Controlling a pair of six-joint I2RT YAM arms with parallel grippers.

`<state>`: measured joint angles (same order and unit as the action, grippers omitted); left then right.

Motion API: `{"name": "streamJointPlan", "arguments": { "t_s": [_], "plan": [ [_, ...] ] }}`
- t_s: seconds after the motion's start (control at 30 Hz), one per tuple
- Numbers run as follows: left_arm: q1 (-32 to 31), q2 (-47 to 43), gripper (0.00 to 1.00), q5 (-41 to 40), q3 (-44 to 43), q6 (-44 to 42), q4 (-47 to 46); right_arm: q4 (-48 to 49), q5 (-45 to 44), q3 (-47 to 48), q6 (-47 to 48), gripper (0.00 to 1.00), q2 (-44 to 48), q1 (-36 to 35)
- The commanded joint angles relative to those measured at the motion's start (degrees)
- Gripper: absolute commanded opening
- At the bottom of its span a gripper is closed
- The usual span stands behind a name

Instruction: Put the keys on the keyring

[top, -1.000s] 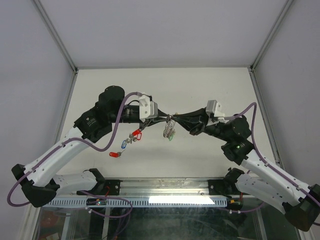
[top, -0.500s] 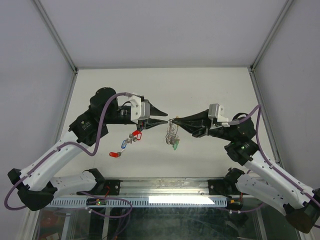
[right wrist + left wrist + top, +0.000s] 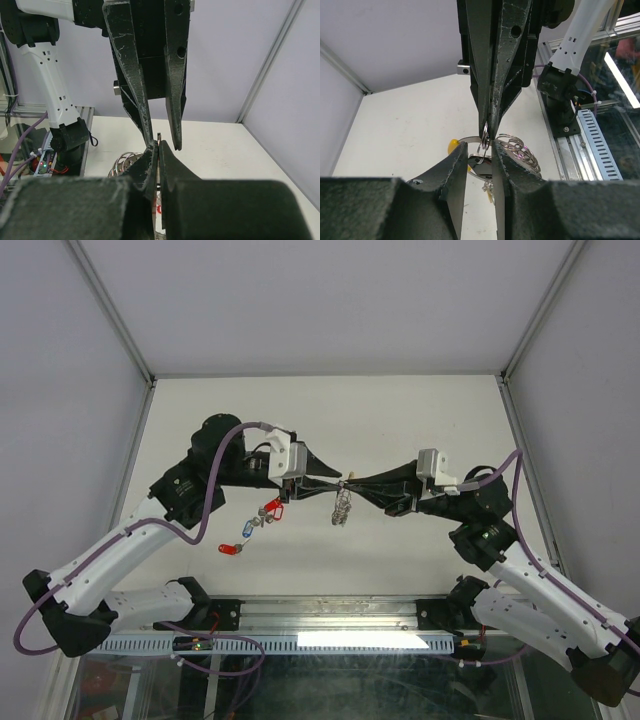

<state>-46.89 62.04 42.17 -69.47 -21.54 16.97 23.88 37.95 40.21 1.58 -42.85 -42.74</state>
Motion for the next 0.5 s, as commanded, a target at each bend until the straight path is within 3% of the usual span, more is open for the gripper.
{"name": "streamJointPlan", "arguments": {
  "t_s": [0.0,0.27,0.4,0.47],
  "plan": [
    [-0.30,0.31,0.23,2.11,0.21,0.73,-3.48,4.12,0.77,3.56,-0.79,0.00,0.58,-0.24],
    [-0.36,1.06,0.15,2.80,0.29,0.71,-3.64,4.09,0.81,3.55,-0.80,0.00,0.53,-0.24],
    [-0.31,1.06,0.00,2.91,0.39,0.71,-3.64,3.90,0.83,3.52,-0.78,0.00,0.40,-0.22],
    [-0.30,0.90,0.00,2.69,0.39,0.75,-3.65,3.74,0.81,3.48,-0.62,0.00,0.40,-0.24]
  ]
}}
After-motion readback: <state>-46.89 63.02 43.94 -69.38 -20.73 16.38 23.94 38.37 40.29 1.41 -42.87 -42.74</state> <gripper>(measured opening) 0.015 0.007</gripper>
